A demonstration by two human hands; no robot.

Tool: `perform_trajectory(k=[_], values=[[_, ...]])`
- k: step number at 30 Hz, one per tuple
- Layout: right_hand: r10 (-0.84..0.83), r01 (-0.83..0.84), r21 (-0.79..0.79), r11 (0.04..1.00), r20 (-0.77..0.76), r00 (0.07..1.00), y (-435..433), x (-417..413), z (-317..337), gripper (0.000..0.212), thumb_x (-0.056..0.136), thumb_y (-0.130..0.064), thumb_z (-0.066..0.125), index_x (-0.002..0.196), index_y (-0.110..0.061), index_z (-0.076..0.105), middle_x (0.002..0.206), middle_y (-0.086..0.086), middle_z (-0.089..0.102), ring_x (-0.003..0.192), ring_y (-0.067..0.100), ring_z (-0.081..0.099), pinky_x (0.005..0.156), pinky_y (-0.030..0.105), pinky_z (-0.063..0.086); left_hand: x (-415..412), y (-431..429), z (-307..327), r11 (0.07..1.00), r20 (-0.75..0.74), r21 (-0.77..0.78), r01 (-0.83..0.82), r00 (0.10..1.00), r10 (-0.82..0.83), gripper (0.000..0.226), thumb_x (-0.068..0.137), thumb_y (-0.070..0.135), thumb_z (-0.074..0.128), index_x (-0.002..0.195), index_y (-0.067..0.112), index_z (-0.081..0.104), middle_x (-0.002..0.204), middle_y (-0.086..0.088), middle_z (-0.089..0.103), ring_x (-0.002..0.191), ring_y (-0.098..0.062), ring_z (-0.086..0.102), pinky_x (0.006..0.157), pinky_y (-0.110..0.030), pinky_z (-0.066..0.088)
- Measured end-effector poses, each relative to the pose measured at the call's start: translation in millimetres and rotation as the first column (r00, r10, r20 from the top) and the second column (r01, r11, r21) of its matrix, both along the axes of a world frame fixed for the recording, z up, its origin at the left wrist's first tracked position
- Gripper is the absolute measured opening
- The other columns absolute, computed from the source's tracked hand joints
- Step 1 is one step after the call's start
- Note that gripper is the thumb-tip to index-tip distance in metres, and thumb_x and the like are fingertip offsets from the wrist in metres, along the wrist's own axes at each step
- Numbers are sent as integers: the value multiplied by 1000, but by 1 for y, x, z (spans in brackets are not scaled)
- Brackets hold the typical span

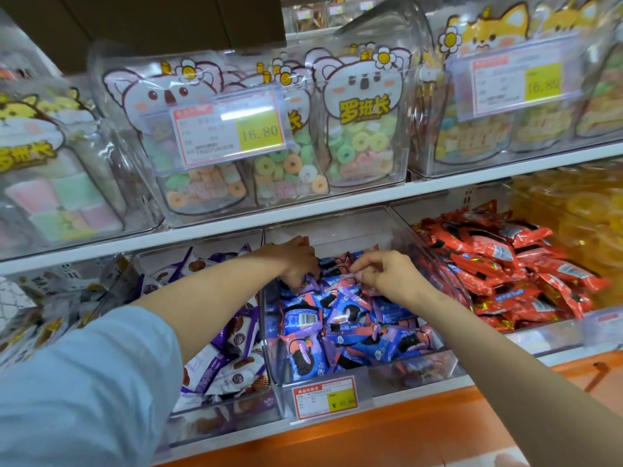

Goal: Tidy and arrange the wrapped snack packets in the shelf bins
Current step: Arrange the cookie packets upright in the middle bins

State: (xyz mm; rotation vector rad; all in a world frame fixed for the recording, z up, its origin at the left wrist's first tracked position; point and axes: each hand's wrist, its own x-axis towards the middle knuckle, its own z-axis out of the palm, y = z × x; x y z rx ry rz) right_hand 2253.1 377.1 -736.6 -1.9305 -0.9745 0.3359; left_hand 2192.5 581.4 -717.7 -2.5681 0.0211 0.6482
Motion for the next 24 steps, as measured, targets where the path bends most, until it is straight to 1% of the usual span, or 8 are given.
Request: perform_trajectory(k=[3, 6, 9, 13, 16, 19, 21, 24], values=[[50, -29, -126, 992, 163, 985, 4, 1, -9, 16, 86, -7, 61, 96, -14, 70, 85, 0, 68, 87, 19, 64, 84, 33, 53, -10, -2, 5, 997, 92, -58, 55, 994, -50, 64, 78, 46, 67, 135, 29, 44, 141, 5, 40, 134, -20, 26, 108, -35, 14], [130, -37, -271, 962, 334, 933, 11, 4, -13, 28, 84, -16, 63, 112, -18, 66, 105, 4, 68, 102, 21, 60, 89, 33, 49, -24, -1, 15, 987, 187, -149, 52, 982, -24, 64, 77, 41, 69, 134, 29, 44, 141, 6, 39, 135, -18, 24, 106, -32, 10], [236, 26, -465, 885, 496, 836, 17, 3, -13, 48, 85, -35, 65, 130, -23, 52, 119, 3, 62, 118, 25, 48, 97, 31, 35, -36, -2, 23, 980, 240, -198, 32, 971, 16, 67, 76, 38, 71, 136, 29, 43, 143, 5, 36, 134, -18, 24, 106, -28, 8], [316, 45, -619, 784, 460, 830, 25, -2, -16, 57, 83, -47, 64, 132, -24, 46, 116, 1, 63, 122, 24, 41, 102, 37, 23, -47, -5, 30, 964, 303, -265, 29, 951, 55, 68, 79, 39, 69, 138, 28, 39, 149, 4, 28, 136, -18, 20, 108, -29, 10], [338, 56, -681, 730, 431, 837, 26, -3, -20, 62, 80, -52, 65, 131, -23, 46, 120, 2, 60, 123, 25, 42, 105, 39, 21, -58, -4, 34, 953, 366, -295, 61, 929, 54, 60, 82, 39, 67, 136, 29, 42, 148, 4, 29, 136, -17, 20, 107, -27, 12], [315, 79, -656, 751, 461, 829, 25, -4, -23, 50, 77, -49, 69, 116, -23, 53, 127, 3, 51, 125, 26, 38, 102, 39, 22, -66, -5, 38, 936, 407, -349, 37, 906, 116, 50, 85, 32, 65, 131, 27, 48, 145, 4, 33, 135, -17, 24, 105, -24, 14], [293, 60, -627, 776, 444, 847, 25, -5, -23, 44, 77, -44, 72, 111, -24, 54, 125, 1, 52, 122, 24, 39, 101, 39, 23, -68, -6, 40, 915, 445, -401, 33, 881, 164, 45, 83, 28, 67, 126, 26, 54, 140, 2, 40, 132, -18, 30, 105, -26, 19], [283, 34, -629, 776, 396, 874, 26, -6, -21, 57, 77, -42, 72, 125, -25, 47, 118, 0, 59, 120, 24, 43, 101, 39, 23, -69, -9, 40, 904, 461, -426, 24, 866, 194, 41, 83, 28, 67, 123, 24, 56, 133, 0, 46, 126, -20, 36, 102, -27, 25]])
